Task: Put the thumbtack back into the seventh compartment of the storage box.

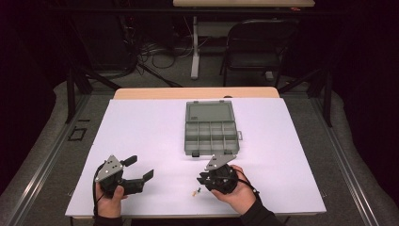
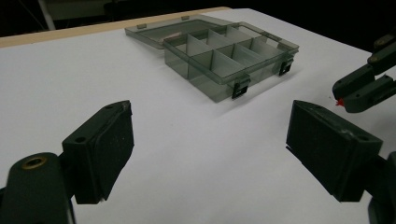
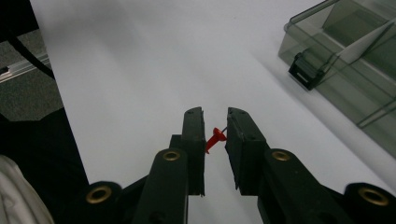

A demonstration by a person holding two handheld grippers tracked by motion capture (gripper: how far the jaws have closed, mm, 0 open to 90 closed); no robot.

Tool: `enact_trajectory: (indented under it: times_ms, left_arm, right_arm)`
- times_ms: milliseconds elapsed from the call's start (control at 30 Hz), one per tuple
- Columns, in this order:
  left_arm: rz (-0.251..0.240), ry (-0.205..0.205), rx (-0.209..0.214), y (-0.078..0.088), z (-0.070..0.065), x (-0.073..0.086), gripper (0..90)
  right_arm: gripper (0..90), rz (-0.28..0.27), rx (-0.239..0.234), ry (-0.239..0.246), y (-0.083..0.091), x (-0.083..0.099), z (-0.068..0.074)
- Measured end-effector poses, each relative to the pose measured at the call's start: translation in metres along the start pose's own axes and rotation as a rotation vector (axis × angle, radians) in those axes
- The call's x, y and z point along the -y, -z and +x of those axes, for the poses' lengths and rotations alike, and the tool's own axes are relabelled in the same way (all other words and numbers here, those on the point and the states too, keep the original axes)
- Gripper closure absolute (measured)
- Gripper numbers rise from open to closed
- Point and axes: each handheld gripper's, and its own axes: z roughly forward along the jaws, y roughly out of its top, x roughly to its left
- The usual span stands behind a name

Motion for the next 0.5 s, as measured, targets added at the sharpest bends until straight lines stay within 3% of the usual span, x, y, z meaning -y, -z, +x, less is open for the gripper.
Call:
enact_trajectory:
  times_ms: [500]
  left_arm:
    - [-0.001,0.001,0.000,0.000,0.000,0.000,14.9]
  right_arm:
    - [77.8,-0.013,0.043,-0.037,0.019,-0.027,-0.034]
